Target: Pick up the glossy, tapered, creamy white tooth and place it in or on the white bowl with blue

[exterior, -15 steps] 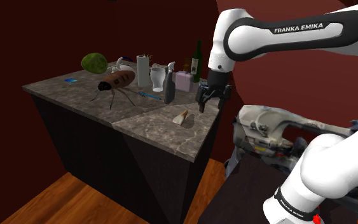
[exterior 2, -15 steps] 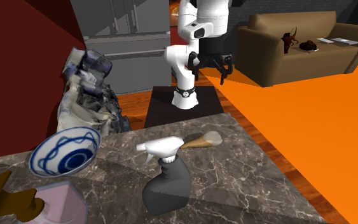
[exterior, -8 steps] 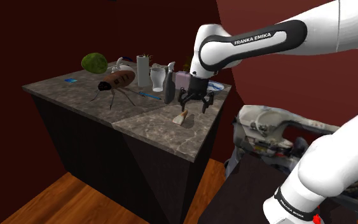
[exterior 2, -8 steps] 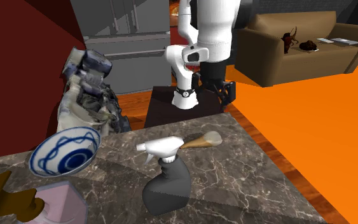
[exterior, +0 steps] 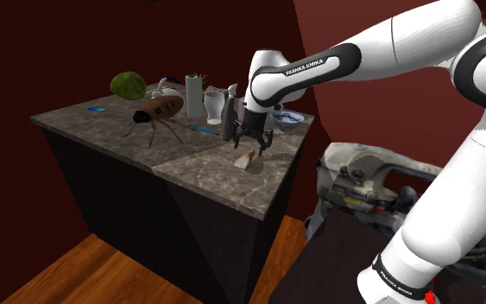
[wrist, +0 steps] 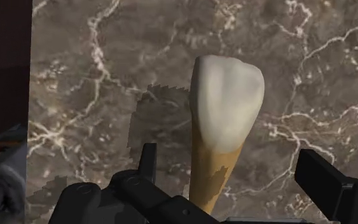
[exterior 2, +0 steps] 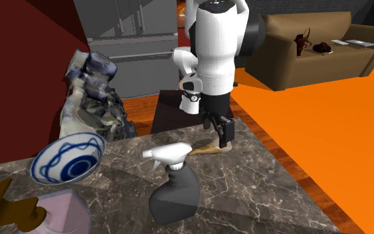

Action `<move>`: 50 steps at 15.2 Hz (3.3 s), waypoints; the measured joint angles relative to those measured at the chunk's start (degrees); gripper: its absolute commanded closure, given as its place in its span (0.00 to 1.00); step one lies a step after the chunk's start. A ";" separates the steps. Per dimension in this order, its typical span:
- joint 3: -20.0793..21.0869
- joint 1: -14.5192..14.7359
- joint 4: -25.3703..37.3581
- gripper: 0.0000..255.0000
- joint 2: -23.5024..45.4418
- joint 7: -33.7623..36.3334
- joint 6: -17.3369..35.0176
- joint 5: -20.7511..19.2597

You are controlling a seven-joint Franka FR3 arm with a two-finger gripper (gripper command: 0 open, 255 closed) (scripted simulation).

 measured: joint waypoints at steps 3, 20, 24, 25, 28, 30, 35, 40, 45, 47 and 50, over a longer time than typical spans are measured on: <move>0.00 -0.02 -0.93 0.00 1.51 1.23 2.51 -0.30; 0.15 0.17 -2.38 1.00 3.42 1.69 5.92 -0.66; 0.15 0.17 -2.39 1.00 3.42 1.69 5.92 -0.66; 0.14 0.16 -2.11 1.00 3.40 1.69 5.61 -0.67; 0.09 0.08 -1.27 1.00 2.32 1.61 3.73 -0.48; 0.11 0.09 -0.27 1.00 1.91 1.75 2.34 -0.45; 0.02 0.00 1.97 1.00 0.36 1.78 -1.43 -0.24; -0.11 -0.11 4.46 1.00 -0.93 1.79 -5.18 -0.09; -0.12 -0.11 7.25 1.00 -1.81 2.11 -8.82 -0.03; -0.19 -0.17 9.09 1.00 -1.79 2.18 -10.64 -0.12; -0.21 -0.17 10.61 1.00 -2.43 2.34 -12.79 -0.04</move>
